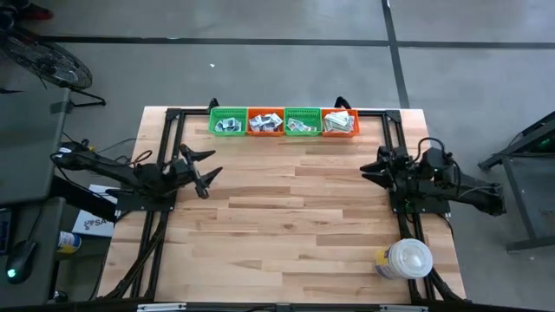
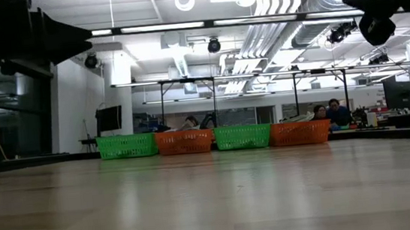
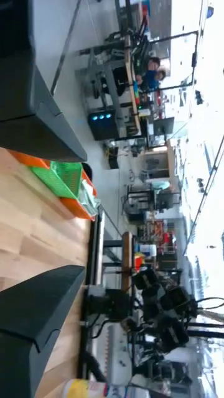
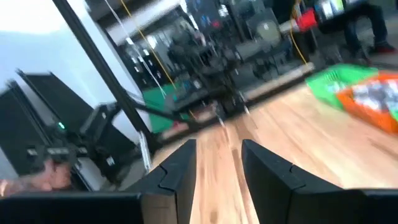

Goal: Pick & Place First Aid Supplies
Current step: Return to Home Position

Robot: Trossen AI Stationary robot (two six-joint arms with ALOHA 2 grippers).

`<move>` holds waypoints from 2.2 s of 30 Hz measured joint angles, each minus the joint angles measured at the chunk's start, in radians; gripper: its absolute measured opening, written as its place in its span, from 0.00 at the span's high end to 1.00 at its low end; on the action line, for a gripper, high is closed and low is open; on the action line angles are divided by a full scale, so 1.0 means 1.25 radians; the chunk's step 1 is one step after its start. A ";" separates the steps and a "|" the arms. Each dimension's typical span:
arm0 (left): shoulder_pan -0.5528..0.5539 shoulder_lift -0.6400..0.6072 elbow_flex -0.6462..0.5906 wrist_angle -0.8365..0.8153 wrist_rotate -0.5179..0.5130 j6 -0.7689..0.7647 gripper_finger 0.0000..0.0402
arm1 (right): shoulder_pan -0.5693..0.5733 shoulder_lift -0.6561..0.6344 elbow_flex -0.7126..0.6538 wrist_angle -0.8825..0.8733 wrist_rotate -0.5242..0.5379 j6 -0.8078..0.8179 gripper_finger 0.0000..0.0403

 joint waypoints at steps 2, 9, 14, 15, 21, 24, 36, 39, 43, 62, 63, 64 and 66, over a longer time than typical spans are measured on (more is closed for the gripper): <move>-0.015 -0.069 0.000 -0.075 -0.007 -0.004 0.30 | 0.000 0.000 0.000 -0.030 0.003 -0.006 0.70; -0.019 -0.286 -0.001 -0.267 -0.017 -0.010 0.30 | 0.000 0.001 -0.063 0.104 0.026 -0.019 0.70; -0.019 -0.352 -0.002 -0.272 -0.019 0.049 0.30 | 0.000 0.005 -0.204 0.380 -0.024 0.015 0.70; -0.019 -0.351 -0.002 -0.279 -0.019 0.053 0.30 | 0.000 0.004 -0.200 0.379 -0.026 0.009 0.70; -0.017 -0.348 -0.003 -0.304 -0.012 0.041 0.30 | -0.008 0.007 -0.200 0.351 0.010 -0.052 0.70; -0.018 -0.348 -0.003 -0.306 -0.024 0.042 0.30 | -0.013 0.008 -0.202 0.297 0.016 -0.048 0.70; -0.019 -0.348 -0.003 -0.399 -0.029 0.060 0.30 | -0.013 0.009 -0.202 0.275 0.072 -0.047 0.70; -0.019 -0.345 -0.002 -0.481 -0.017 0.062 0.30 | -0.012 0.010 -0.202 0.276 0.092 -0.029 0.70; -0.019 -0.326 0.010 -0.487 -0.004 0.061 0.30 | -0.013 0.010 -0.202 0.274 0.147 -0.024 0.70; -0.019 -0.327 0.013 -0.484 -0.001 0.062 0.30 | -0.013 0.011 -0.203 0.269 0.141 -0.022 0.70; -0.019 -0.327 0.013 -0.484 -0.001 0.062 0.30 | -0.013 0.011 -0.203 0.269 0.141 -0.020 0.70; -0.019 -0.327 0.013 -0.484 -0.001 0.062 0.30 | -0.013 0.011 -0.203 0.269 0.141 -0.020 0.70; -0.019 -0.327 0.013 -0.484 -0.001 0.062 0.30 | -0.013 0.011 -0.203 0.269 0.141 -0.020 0.70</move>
